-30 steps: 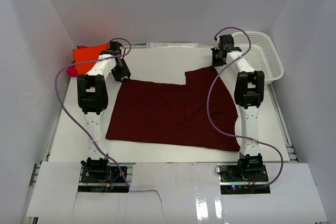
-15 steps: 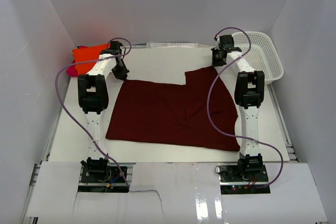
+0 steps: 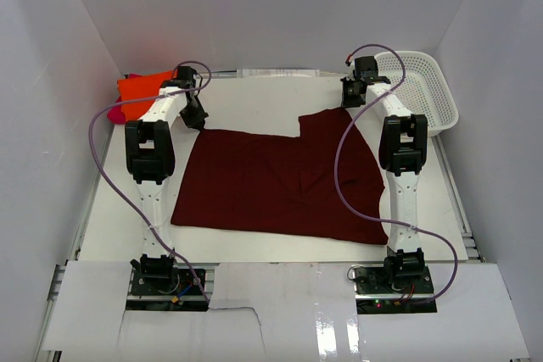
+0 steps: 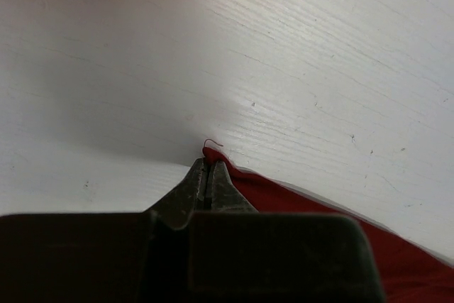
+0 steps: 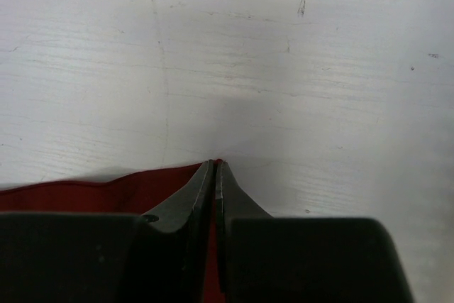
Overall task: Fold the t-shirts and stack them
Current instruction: Grap the side of the flattened tshirt furthest away from the robot with both arms
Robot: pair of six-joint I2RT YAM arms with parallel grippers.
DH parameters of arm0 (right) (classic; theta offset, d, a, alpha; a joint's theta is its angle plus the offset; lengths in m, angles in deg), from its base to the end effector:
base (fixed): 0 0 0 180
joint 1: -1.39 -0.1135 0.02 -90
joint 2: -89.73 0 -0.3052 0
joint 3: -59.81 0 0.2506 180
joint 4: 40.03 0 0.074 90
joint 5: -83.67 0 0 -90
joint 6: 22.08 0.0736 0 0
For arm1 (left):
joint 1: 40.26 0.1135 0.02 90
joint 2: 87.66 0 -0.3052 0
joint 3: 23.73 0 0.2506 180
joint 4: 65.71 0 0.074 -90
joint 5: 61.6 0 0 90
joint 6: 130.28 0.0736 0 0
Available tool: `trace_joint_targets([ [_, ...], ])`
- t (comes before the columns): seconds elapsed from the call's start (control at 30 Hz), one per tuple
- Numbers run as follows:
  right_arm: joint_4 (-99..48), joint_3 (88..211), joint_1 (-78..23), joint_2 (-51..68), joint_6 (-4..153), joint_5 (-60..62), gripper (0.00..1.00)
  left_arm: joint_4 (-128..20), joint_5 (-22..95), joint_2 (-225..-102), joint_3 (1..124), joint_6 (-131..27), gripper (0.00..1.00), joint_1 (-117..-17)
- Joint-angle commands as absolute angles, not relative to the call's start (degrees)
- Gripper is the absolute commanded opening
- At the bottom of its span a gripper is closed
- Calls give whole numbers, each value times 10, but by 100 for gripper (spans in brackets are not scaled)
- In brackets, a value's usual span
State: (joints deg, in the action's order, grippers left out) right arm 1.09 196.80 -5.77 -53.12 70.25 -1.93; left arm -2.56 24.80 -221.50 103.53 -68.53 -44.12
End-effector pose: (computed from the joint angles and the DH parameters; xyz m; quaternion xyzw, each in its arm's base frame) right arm 0.6076 0.0820 0.1645 -0.0532 0.9282 0.0659 0.3622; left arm 0.5305 -0.0312 0.1666 -0.2132 0.9605 -0.0189 0.1776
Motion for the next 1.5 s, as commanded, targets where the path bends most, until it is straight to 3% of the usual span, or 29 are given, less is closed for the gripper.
trace_joint_targets([
  [0.0, 28, 1989, -59, -491, 699, -7, 8, -27, 259, -2204, 1060, -681, 0, -437],
  [0.43, 19, 1958, -49, -394, 708, 16, 8, -43, 272, -2169, 1061, -677, 0, -437],
  [1.47, -24, 1632, -49, -90, 728, 49, 8, -59, 230, -2063, 947, -692, 0, -437],
])
